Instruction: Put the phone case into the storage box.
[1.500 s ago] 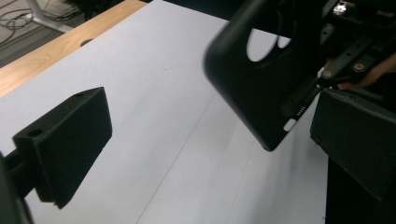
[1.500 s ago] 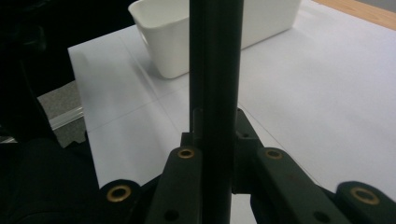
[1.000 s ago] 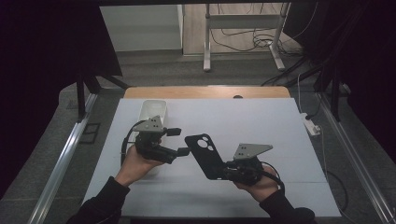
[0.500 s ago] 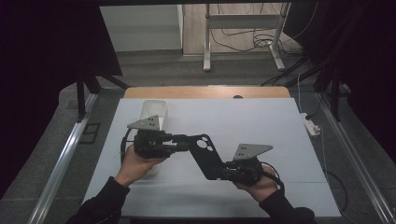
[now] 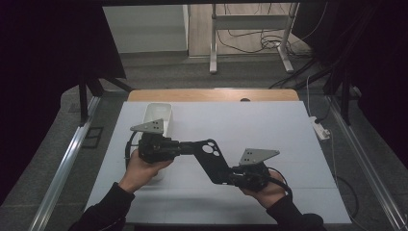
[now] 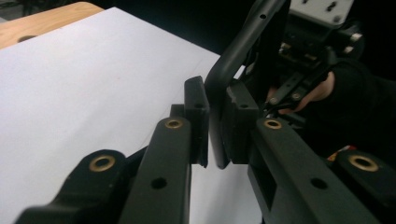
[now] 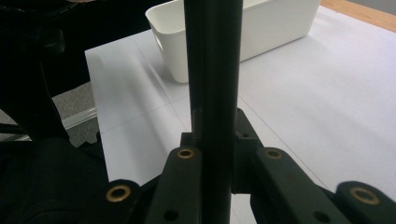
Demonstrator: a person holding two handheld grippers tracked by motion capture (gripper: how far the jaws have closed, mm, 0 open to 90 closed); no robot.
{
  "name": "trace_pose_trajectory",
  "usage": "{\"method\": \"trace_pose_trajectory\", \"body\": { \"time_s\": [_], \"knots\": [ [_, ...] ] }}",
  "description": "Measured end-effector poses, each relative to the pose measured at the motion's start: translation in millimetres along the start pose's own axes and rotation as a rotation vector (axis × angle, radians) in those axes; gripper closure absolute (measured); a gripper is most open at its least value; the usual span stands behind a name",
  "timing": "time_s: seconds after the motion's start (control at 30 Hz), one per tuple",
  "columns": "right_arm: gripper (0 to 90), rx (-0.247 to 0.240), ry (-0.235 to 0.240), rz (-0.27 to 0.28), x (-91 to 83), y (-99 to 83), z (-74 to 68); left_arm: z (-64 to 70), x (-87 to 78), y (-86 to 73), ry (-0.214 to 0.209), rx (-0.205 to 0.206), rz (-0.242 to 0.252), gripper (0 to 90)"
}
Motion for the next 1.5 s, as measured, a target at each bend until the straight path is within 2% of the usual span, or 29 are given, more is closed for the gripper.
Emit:
{"method": "trace_pose_trajectory", "body": {
  "time_s": [0.17, 0.37, 0.43, 0.63, 0.87, 1.03, 1.23, 1.4, 1.5],
  "knots": [
    [82.8, -0.002, -0.009, -0.010, 2.2, -1.3, 0.9, 1.1, 0.1, 1.1, 0.005, -0.006, 0.002, 81.9],
    [67.4, -0.004, -0.049, -0.044, 6.4, -5.5, 4.4, 4.4, 2.9, 1.4, 0.023, 0.020, -0.018, 82.2],
    [60.2, 0.001, -0.054, -0.047, 8.0, -5.6, 4.4, 4.3, 3.8, 1.2, 0.045, 0.035, -0.026, 82.2],
    [51.5, -0.009, -0.090, -0.069, 11.7, -8.3, 5.8, 3.1, 3.7, 1.4, 0.075, 0.055, -0.042, 82.1],
    [42.1, 0.022, -0.107, -0.100, 6.0, -14.8, 10.8, -2.8, -3.5, 3.5, 0.104, 0.069, -0.053, 82.1],
    [33.6, 0.021, -0.137, -0.112, 1.2, -19.2, 14.4, -6.6, -8.5, 4.2, 0.119, 0.078, -0.065, 82.1],
    [22.4, 0.050, -0.178, -0.148, -7.2, -27.5, 20.7, -13.3, -15.7, 6.2, 0.139, 0.080, -0.065, 82.1],
    [18.0, 0.057, -0.212, -0.166, -14.2, -31.7, 24.5, -18.2, -20.5, 7.1, 0.150, 0.086, -0.069, 82.1],
    [15.6, 0.067, -0.231, -0.158, -18.9, -31.5, 26.8, -21.0, -23.9, 8.2, 0.154, 0.088, -0.071, 82.1]
  ]
}}
Point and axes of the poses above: each handheld gripper's, and its own axes: x roughly forward along the jaws, y roughly out of its top, z roughly to its right, the point moved 10 cm from there along x, roughly forward along the jaws, and after that the axes turned 10 degrees about z, right-handed, at the moved point
